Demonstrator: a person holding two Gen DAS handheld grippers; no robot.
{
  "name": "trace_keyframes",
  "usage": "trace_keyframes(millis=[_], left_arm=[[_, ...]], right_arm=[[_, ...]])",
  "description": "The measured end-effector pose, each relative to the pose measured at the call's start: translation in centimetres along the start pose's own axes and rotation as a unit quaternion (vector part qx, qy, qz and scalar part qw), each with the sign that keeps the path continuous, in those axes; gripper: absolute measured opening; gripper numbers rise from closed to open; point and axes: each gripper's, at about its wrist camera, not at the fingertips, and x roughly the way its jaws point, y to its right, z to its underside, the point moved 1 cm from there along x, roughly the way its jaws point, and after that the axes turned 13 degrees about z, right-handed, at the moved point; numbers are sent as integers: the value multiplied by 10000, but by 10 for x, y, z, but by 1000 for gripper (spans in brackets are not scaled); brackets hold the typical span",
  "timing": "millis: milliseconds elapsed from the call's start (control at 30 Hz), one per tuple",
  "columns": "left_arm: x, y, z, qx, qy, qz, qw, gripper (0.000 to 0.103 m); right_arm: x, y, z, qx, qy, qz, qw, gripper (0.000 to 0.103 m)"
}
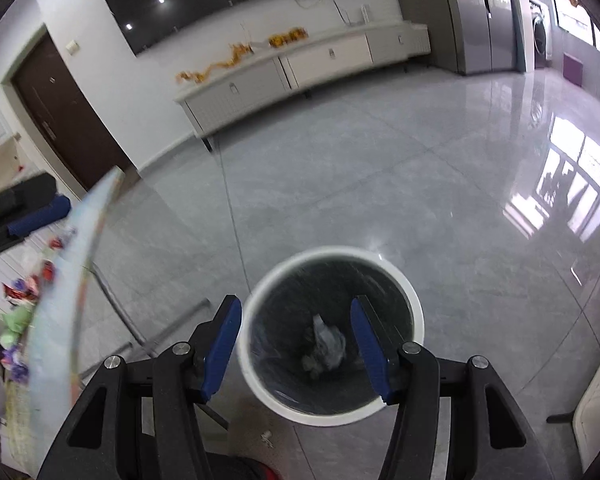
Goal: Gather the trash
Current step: 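Open the left tool to drop the tissue while the right tool drops the bag into the bin, then move both open tools back over the trash on the table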
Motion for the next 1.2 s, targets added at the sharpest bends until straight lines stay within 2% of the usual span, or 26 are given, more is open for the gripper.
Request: trace_keyframes(millis=[67, 267, 400, 633, 733, 933, 1033, 1200], left_arm=[[-23, 6, 3, 94, 225, -63, 9997, 59], [-96, 12, 9, 361, 564, -418, 9969, 59], [-162, -4, 21, 341, 967, -665, 9925, 59], [-280, -52, 60, 198, 1509, -1627, 9749, 59], [-327, -82, 80, -82, 1758, -1976, 9643, 59], [-391, -133, 131, -510, 2018, -2453, 9469, 59], [-403, -158, 150, -732, 1989, -2448, 9461, 59], [-392, -191, 179, -1004, 1669, -2240, 9549, 59]], right_arm=[[-25, -8, -6, -30, 267, -85, 9996, 54], [-94, -41, -21, -285, 1019, -299, 9939, 55], [-139, -70, -27, -559, 1461, -502, 9864, 55], [-193, -133, -30, -1178, 1943, -837, 9702, 56], [-203, -162, -30, -1387, 1998, -994, 9649, 56], [-206, -218, -28, -1775, 1934, -1247, 9568, 56], [-202, -246, -24, -1988, 1797, -1361, 9538, 57], [-188, -282, -9, -2317, 1474, -1474, 9502, 57]])
